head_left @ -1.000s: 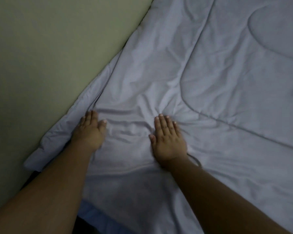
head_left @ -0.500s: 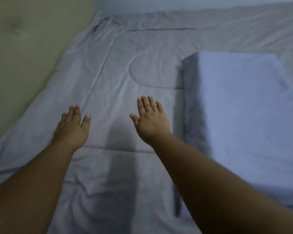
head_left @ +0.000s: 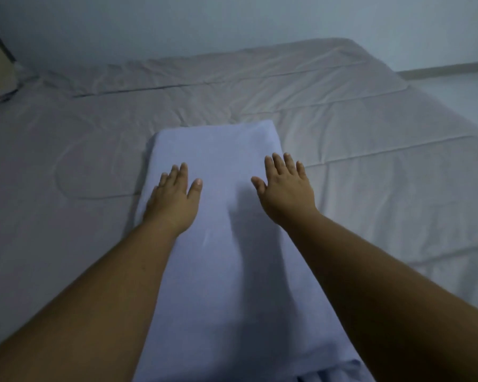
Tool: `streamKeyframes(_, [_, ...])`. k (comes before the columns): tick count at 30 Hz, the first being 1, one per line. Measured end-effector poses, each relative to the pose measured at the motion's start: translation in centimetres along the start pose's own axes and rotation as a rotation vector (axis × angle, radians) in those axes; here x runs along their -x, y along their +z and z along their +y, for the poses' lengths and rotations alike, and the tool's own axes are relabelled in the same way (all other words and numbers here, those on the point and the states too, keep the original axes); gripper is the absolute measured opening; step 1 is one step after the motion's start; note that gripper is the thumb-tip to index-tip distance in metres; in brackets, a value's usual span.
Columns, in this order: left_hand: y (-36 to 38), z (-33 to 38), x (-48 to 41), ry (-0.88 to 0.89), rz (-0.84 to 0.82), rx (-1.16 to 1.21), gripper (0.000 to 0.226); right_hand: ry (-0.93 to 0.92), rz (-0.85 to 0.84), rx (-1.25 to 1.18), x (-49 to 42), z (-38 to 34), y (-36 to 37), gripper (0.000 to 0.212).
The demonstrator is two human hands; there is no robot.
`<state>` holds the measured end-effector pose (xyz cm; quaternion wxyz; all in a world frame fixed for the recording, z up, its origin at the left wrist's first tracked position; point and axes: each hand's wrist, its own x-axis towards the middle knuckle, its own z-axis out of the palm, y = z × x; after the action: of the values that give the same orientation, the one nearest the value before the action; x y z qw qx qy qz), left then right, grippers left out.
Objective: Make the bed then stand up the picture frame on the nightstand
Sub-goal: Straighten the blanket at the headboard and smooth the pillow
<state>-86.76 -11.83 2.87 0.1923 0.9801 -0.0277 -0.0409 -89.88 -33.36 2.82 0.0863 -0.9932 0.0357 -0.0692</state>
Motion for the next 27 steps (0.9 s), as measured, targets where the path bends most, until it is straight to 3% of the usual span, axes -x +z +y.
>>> streamKeyframes(4, [2.2,0.9,-2.0,-0.021,-0.036,-0.115,0.064,0.047,-0.043,-0.020,-1.4,2.8,2.2,0.061])
streamKeyframes(12, [4.2,-3.9,-5.3,-0.174,-0.047,-0.305,0.063,0.192,-0.067,-0.213,-4.0,2.7,7.4,0.056])
streamKeyframes(16, [4.5,-5.7,-6.1,-0.246,-0.046,-0.158,0.058,0.232,0.011,-0.228,-3.6,2.5,9.2,0.052])
streamKeyframes(20, [4.6,-5.8,-6.5,-0.329,0.068,-0.066,0.061,0.360,0.086,-0.333,-3.7,2.7,9.7,0.043])
streamKeyframes(25, [5.3,-5.8,-6.3,-0.630,0.241,0.107,0.077,0.434,0.095,-0.490,-4.0,2.8,10.3,0.035])
streamKeyframes(27, [5.4,-5.8,-6.3,-0.633,0.259,0.128,0.077,0.440,0.097,-0.529,-4.2,3.0,10.5,0.032])
